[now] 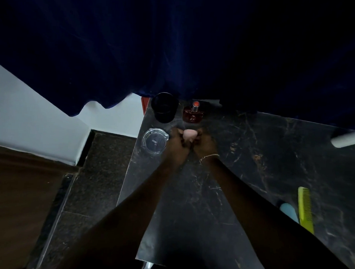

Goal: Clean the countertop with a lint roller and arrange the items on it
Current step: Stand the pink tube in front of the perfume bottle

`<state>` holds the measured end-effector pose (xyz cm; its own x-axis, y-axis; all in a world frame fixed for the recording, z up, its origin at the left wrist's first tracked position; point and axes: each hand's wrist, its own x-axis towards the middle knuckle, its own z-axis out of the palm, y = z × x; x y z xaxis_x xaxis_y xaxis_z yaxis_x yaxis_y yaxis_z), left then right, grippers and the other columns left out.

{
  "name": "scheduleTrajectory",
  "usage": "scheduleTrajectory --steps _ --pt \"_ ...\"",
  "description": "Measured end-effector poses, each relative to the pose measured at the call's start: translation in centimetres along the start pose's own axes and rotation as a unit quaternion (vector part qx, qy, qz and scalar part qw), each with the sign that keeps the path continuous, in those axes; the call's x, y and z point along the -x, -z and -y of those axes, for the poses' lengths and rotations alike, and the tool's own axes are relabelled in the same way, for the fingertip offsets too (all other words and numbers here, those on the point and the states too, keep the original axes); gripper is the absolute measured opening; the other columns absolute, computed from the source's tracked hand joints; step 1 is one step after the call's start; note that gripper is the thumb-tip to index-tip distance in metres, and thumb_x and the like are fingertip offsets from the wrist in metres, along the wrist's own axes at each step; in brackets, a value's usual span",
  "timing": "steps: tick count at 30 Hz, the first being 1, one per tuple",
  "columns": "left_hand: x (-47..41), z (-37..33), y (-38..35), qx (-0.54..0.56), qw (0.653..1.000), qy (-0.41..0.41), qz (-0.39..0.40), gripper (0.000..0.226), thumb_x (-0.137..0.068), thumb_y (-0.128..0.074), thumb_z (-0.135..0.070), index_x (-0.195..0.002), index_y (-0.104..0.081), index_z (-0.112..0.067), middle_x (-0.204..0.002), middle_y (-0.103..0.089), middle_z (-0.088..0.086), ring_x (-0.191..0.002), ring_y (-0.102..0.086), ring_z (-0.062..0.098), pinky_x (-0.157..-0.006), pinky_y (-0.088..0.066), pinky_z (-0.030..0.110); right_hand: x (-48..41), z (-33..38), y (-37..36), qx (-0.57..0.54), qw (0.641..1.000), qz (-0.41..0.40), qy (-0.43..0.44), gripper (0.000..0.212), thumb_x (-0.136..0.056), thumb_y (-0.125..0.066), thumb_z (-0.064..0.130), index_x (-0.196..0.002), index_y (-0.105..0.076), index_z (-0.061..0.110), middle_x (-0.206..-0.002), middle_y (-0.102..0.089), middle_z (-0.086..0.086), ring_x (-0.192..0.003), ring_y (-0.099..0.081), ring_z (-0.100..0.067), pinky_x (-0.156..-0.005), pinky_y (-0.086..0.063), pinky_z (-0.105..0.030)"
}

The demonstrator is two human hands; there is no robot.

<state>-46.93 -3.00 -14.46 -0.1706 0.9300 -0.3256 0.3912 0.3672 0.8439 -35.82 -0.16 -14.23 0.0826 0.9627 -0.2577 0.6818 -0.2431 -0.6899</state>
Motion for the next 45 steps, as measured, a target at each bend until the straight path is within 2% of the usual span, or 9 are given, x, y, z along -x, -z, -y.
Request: scheduleTrajectory --steps 14,17,20,23,28,31,33,39,45 --pt "-0.1 0.2 0.4 0.007 1.000 0.016 0.026 0.036 -0.092 -0.064 -0.007 -0.123 -0.045 -0.010 -0.118 -0.070 0.013 -0.109 -0.069 0.030 -0.097 -0.055 0.053 0.3 0.0 0.0 -0.008 1.000 0.010 0.003 0.020 -0.082 -0.059 0.004 -0.101 -0.060 0.003 -0.102 -0.069 -0.018 -0.099 -0.065 -0.033 -0.086 -0.052 -0.037" --pt "0.2 0.3 0.4 0.002 1.000 0.007 0.027 0.038 -0.092 -0.062 -0.006 -0.127 -0.045 -0.009 -0.121 -0.070 0.012 -0.110 -0.069 0.030 -0.098 -0.055 0.053 0.4 0.0 0.1 -0.014 1.000 0.026 -0.007 0.024 -0.084 -0.058 0.004 -0.109 -0.059 0.003 -0.109 -0.069 -0.017 -0.105 -0.065 -0.033 -0.094 -0.052 -0.043" --pt "0.6 0.4 0.5 0.002 1.000 0.005 0.029 0.042 -0.093 -0.062 -0.009 -0.132 -0.045 -0.010 -0.125 -0.070 0.012 -0.114 -0.069 0.031 -0.100 -0.054 0.052 0.6 -0.2 0.2 0.008 0.997 0.073 -0.010 0.032 -0.089 -0.055 0.003 -0.121 -0.057 0.001 -0.121 -0.065 -0.020 -0.116 -0.061 -0.035 -0.103 -0.047 -0.046" --pt "1.5 0.3 0.7 0.019 1.000 -0.009 0.023 0.045 -0.095 -0.067 -0.017 -0.134 -0.046 -0.009 -0.128 -0.069 0.011 -0.117 -0.068 0.031 -0.101 -0.053 0.051 1.3 -0.3 0.5 -0.051 0.997 0.060 0.007 0.039 -0.086 -0.057 0.000 -0.125 -0.055 0.001 -0.124 -0.064 -0.019 -0.120 -0.059 -0.035 -0.105 -0.045 -0.047" --pt "4.7 1.0 1.7 0.046 0.999 -0.025 -0.001 0.050 -0.096 -0.068 -0.015 -0.140 -0.045 -0.006 -0.135 -0.064 0.013 -0.125 -0.063 0.030 -0.108 -0.049 0.050 3.9 -1.4 1.6 -0.037 0.999 0.029 0.024 0.072 -0.083 -0.073 0.020 -0.146 -0.039 0.013 -0.147 -0.050 -0.008 -0.136 -0.049 -0.025 -0.113 -0.040 -0.042" --pt "7.5 2.2 2.0 -0.031 0.997 -0.061 -0.026 0.058 -0.100 -0.063 -0.024 -0.151 -0.041 -0.008 -0.150 -0.052 0.012 -0.136 -0.053 0.027 -0.120 -0.038 0.040 6.1 -2.4 2.1 -0.049 0.998 0.009 0.043 0.077 -0.084 -0.072 0.027 -0.150 -0.033 0.016 -0.149 -0.048 -0.005 -0.132 -0.053 -0.025 -0.110 -0.043 -0.039" --pt "9.5 3.0 1.8 -0.095 0.991 -0.087 -0.022 0.061 -0.102 -0.058 -0.034 -0.156 -0.036 -0.013 -0.159 -0.040 0.009 -0.144 -0.043 0.026 -0.118 -0.031 0.031 7.6 -3.2 2.6 -0.049 0.997 -0.004 0.066 0.075 -0.086 -0.070 0.032 -0.149 -0.032 0.017 -0.150 -0.046 -0.004 -0.131 -0.052 -0.023 -0.109 -0.043 -0.034" --pt "13.7 4.6 -0.8 -0.252 0.947 -0.195 -0.030 0.065 -0.104 -0.047 -0.044 -0.160 -0.029 -0.018 -0.170 -0.020 0.009 -0.157 -0.021 0.027 -0.126 -0.029 0.044 12.9 -7.3 5.3 0.089 0.982 -0.059 0.155 0.073 -0.090 -0.060 0.046 -0.148 -0.033 0.012 -0.153 -0.039 -0.015 -0.142 -0.038 -0.028 -0.114 -0.039 -0.044" --pt "15.8 5.2 -3.7 -0.285 0.934 -0.218 0.005 0.069 -0.104 -0.037 -0.052 -0.164 -0.015 -0.023 -0.173 -0.007 0.005 -0.161 -0.006 0.023 -0.127 -0.024 0.049 17.3 -10.9 7.3 0.116 0.977 -0.052 0.169 0.073 -0.092 -0.057 0.046 -0.151 -0.029 0.015 -0.157 -0.033 -0.012 -0.146 -0.032 -0.026 -0.116 -0.036 -0.044"
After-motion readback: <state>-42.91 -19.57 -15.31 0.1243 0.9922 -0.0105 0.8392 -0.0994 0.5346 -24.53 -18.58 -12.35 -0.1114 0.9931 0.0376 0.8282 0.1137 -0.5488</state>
